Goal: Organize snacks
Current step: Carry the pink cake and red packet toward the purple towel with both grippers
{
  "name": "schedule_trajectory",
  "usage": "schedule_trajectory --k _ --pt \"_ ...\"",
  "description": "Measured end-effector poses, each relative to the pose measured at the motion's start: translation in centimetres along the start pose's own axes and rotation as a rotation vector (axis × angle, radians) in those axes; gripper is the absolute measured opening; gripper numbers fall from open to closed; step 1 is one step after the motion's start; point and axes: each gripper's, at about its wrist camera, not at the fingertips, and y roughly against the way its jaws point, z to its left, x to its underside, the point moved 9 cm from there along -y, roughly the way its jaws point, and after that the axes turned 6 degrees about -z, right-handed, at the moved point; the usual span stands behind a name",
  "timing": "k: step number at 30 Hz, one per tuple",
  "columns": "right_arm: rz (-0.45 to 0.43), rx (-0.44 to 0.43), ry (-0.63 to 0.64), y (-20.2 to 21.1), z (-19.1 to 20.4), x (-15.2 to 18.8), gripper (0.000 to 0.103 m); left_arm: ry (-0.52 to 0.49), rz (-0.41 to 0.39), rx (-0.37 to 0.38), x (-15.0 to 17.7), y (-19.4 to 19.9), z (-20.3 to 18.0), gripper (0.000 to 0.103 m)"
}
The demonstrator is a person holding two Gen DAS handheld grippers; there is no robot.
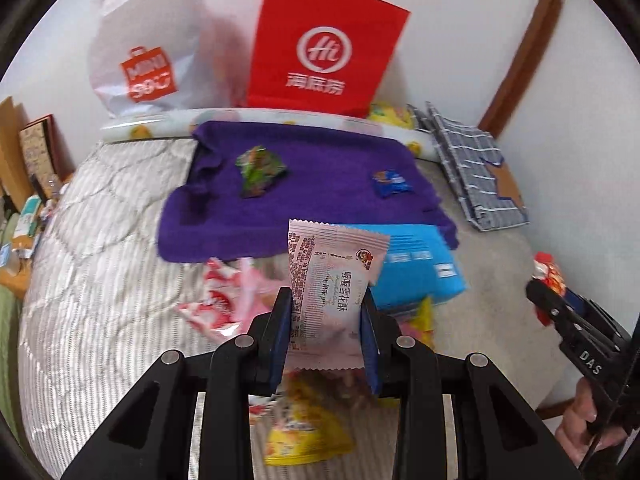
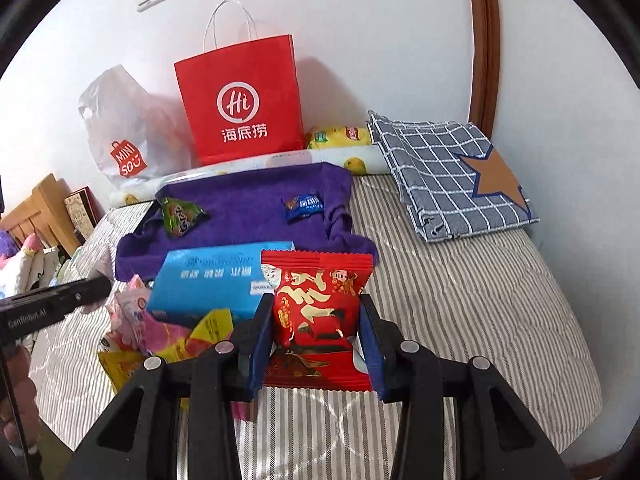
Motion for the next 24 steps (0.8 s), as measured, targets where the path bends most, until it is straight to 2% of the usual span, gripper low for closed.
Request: schedule_trajectory --k 6,11,15,24 --pt "-0.032 -0.016 0.018 0.1 0.9 -2.4 0.038 -0.009 0.019 0.058 -1.7 -0.3 -2.5 0.032" --pt "-0.054 -0.027 0.028 -0.1 1.5 -3.9 0.038 -0.024 -0.001 0.068 -3.5 -0.1 -3.2 0.032" --pt "-0.074 -0.042 0.036 -0.7 2.0 -4.8 0.039 -0.022 -0.015 0.061 -4.6 -0.2 -2.8 0.032" --pt "-0.055 -0.049 0.038 -3.7 2.4 -6.2 0.038 0.002 -0.009 0.02 -5.9 -1.8 -0.3 0.032"
